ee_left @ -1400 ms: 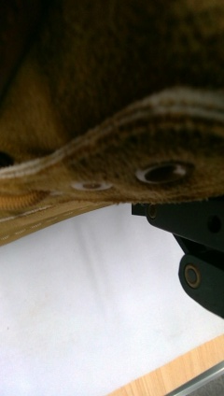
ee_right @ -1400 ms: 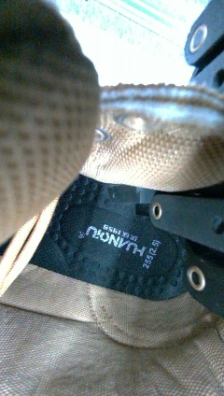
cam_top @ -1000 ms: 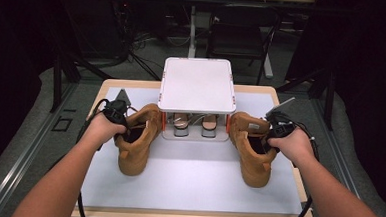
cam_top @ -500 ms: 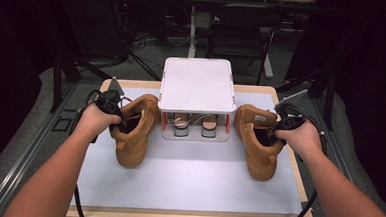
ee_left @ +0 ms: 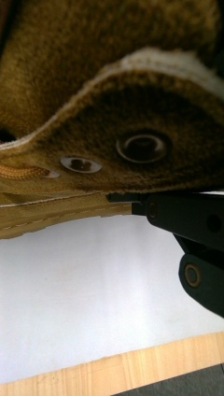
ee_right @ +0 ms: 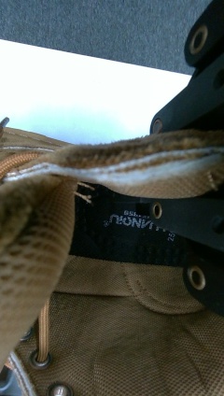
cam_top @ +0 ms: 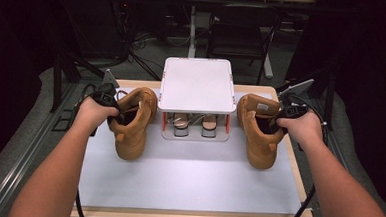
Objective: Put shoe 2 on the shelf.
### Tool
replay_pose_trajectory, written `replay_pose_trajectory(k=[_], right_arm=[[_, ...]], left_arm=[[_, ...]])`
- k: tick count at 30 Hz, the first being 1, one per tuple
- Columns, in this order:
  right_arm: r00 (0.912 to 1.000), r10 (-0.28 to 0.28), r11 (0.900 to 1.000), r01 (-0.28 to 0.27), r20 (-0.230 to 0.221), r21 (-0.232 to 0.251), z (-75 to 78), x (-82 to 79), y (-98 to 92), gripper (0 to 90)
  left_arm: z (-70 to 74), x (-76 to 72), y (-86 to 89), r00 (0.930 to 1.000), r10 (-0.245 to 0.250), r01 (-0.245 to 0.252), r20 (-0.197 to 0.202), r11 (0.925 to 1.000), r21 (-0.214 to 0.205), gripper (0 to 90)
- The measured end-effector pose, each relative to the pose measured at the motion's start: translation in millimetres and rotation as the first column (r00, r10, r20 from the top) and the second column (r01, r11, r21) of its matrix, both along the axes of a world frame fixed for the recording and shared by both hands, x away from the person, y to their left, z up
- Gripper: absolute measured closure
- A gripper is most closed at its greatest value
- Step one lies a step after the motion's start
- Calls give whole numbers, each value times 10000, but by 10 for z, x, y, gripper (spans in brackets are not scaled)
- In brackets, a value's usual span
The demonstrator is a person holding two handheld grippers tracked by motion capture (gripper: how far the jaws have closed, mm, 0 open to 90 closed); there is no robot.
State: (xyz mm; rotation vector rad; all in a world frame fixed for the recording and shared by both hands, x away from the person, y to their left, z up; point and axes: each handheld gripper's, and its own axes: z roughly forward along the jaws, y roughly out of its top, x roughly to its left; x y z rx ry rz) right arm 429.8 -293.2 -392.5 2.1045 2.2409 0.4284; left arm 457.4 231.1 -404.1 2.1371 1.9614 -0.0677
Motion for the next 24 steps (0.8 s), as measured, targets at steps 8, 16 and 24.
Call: replay_pose_trajectory(k=[8,16,24], right_arm=[[9997,-226,9996,226,30,172,54,144,-32,857],[9985,-509,9986,507,213,128,216,213,-20,856],[9981,-547,9985,545,295,52,398,222,0,856]], left_arm=[[35,74,53,9993,353,-349,111,9987,-360,866],[123,111,82,9988,464,-458,162,9984,-333,866],[343,121,74,9985,410,-397,369,9986,-348,865]])
